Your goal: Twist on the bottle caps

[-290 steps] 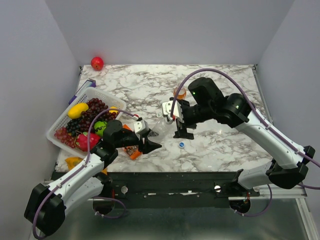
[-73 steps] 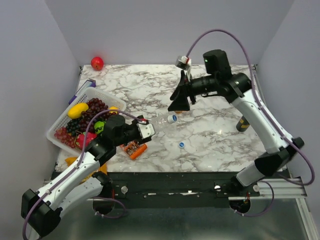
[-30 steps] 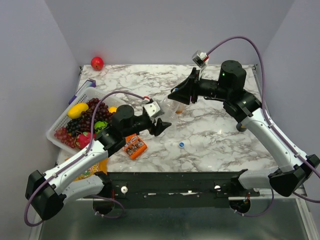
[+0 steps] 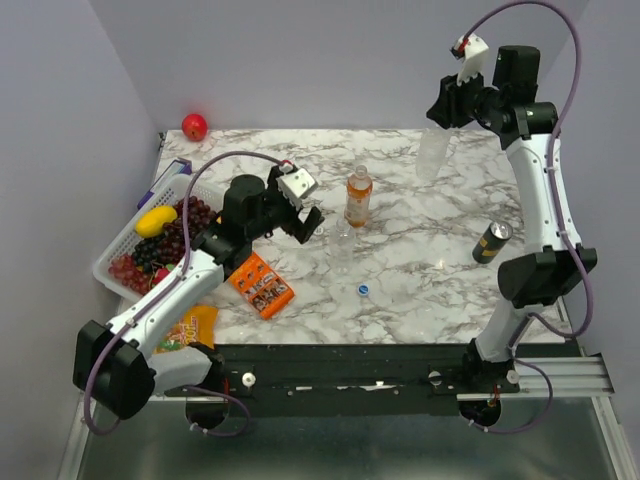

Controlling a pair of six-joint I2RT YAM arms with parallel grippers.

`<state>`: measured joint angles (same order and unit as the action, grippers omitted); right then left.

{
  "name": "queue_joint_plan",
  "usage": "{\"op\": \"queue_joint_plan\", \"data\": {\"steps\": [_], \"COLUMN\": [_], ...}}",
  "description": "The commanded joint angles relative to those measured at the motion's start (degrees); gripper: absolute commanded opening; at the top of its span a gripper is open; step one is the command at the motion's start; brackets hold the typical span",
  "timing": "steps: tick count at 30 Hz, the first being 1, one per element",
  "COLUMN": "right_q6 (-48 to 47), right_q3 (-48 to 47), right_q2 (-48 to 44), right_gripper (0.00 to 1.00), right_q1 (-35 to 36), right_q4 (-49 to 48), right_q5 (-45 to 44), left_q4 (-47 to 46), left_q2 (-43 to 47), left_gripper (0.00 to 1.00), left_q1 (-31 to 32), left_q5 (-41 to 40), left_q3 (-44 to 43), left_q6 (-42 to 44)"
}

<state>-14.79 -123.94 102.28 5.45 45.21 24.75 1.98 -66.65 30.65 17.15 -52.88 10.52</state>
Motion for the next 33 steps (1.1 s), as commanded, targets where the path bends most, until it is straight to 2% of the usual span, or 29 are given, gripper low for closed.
{"op": "queue_joint_plan", "data": {"steps": [1,6,10,11,15,21,26,33], "right_q6": [-2.61,-2.53,-2.96,-3.40,-1.83,-1.03,-2.35,-2.00], "right_q3": [2.19,11.08,14.59,18.00,28.02,30.86,37.00,36.32], "right_q2": [2.75,2.66,3.54,2.67,-0.68,-0.24,-1.56,0.82], "right_gripper": [0.01,0.01,0.02,0.03,0.04,0.06,0.12,0.15], "right_q1": [-2.82,-2.90,-2.90,-2.90,-2.91,-2.90,-2.90,-2.90], "right_q4": [0.41,-7.49,-11.62,-13.12,-26.98,-31.75,-37.21,-36.07], "right_q5": [3.81,7.67,8.64,9.08,10.92,10.93,11.46,9.44], "left_q4": [0.04,3.29,3.12,3.73,3.74,3.56,2.94,2.68], "left_q2": [-4.26,-7.17,-10.15,-10.77,-12.71,-14.38,-16.23,-17.63], "left_gripper": [0.99,0.99,0.99,0.99,0.99,0.99,0.99,0.99], "left_q1": [-4.45,-9.38,-12.81,-13.25,-15.36,-16.59,-16.59,-16.59], "left_q5": [-2.83,0.34,-0.79,-0.97,-0.89,-0.80,-1.15,-0.71], "left_q3": [-7.40,-10.39,-11.45,-12.06,-14.53,-16.11,-16.81,-17.87], "left_q6": [-2.44,-0.68,-0.86,-1.12,-0.33,-0.59,-2.35,-2.97]}}
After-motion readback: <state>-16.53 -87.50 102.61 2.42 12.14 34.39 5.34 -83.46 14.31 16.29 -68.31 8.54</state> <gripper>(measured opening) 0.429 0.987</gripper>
